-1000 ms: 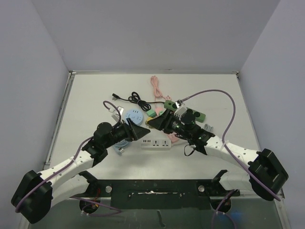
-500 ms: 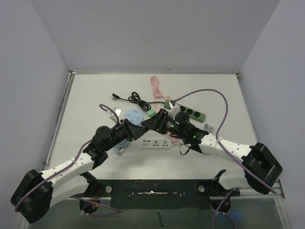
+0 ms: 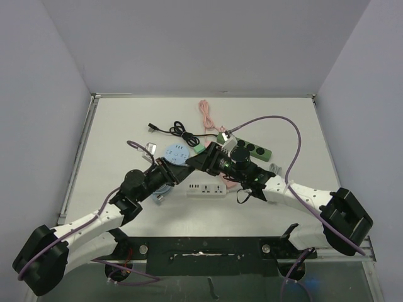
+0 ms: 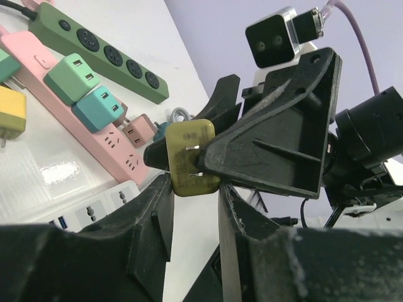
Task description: Insert the plug
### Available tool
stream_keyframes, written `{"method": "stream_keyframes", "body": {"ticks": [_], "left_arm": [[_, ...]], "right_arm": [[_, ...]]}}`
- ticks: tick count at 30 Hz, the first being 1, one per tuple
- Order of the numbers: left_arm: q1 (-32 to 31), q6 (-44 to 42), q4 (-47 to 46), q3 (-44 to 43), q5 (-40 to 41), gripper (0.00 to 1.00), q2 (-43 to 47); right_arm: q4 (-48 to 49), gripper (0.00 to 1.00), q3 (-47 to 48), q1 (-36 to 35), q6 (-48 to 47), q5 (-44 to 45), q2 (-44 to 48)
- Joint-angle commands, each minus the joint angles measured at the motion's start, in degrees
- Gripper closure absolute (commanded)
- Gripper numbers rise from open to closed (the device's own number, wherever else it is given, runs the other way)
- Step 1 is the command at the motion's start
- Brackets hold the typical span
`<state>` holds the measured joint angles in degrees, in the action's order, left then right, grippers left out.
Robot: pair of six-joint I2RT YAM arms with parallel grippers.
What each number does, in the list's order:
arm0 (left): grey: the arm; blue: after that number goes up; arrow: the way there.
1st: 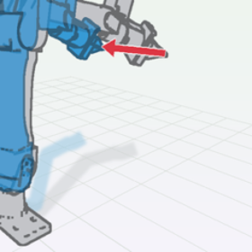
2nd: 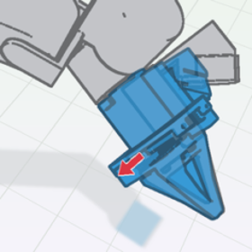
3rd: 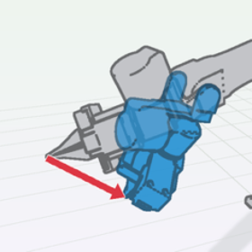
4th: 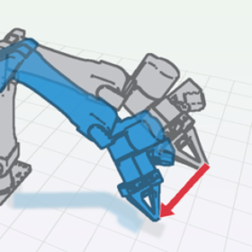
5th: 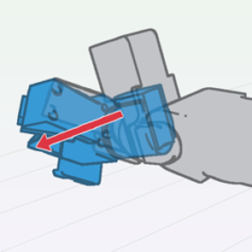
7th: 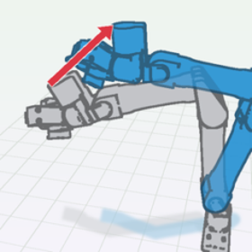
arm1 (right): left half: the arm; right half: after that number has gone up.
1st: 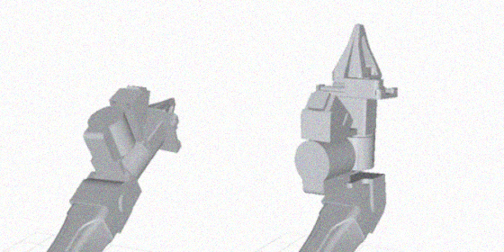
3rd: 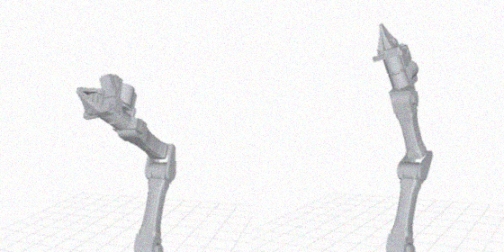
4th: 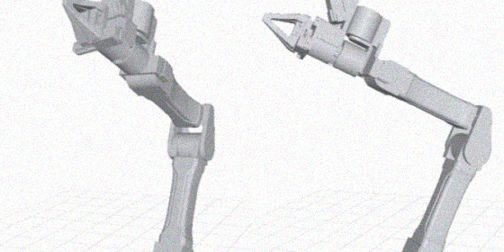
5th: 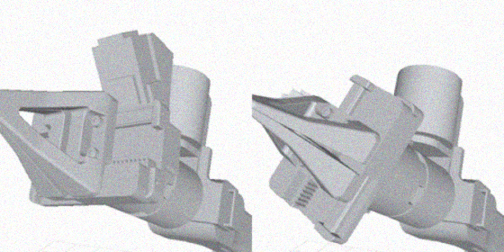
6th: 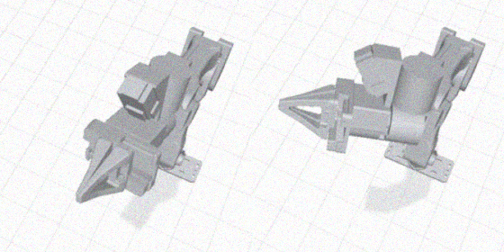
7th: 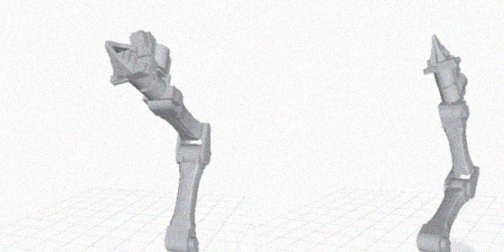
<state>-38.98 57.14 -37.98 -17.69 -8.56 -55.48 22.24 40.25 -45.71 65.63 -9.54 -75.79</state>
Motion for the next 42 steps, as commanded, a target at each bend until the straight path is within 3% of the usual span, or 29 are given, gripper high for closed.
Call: {"method": "stream_keyframes", "body": {"ticks": [1, 4, 9, 19, 34, 39, 40, 42], "left_arm": [[0.68, -0.34, -8.28, 0.13, 5.86, 0.81, 2.04], [0.69, -0.05, -8.18, 0.03, 4.27, 0.82, 2.52], [0.73, 5.98, -8.33, -0.14, 1.34, 0.82, 4.43], [0.74, 15.2, -6.8, -5.11, -3.59, 0.82, 7.57], [0.7, 17.11, -8.2, -5.24, -6.92, 0.82, 9.31], [0.67, 16.32, -7.03, -5.51, -7.49, 0.82, 9.6], [0.71, 15.95, -6.49, -5.61, -7.64, 0.81, 9.73], [0.62, 13.78, -4.46, -5.72, -7.75, 0.69, 10.2]], "right_arm": [[2.56, 0.42, 2.11, -0.8, -1.96, -2.61, 1.89], [5.07, 0.29, 0.74, -0.63, -2.25, -1.48, 3.96], [13.31, 0.19, -3.94, -0.23, -1.97, -0.64, 8.3], [30.34, 0.23, -8.4, 0.2, 2.87, -3.69, 8.33], [34.64, 0.52, -7.64, 1.26, 8.22, -4.92, 5.75], [36.8, 0.66, -7.37, 1.58, 8.96, -6.76, 3.89], [37.53, 0.7, -7.42, 1.65, 8.96, -7.12, 3.63], [38.5, 0.79, -7.78, 2.09, 8.05, -8.02, 3.44]]}}
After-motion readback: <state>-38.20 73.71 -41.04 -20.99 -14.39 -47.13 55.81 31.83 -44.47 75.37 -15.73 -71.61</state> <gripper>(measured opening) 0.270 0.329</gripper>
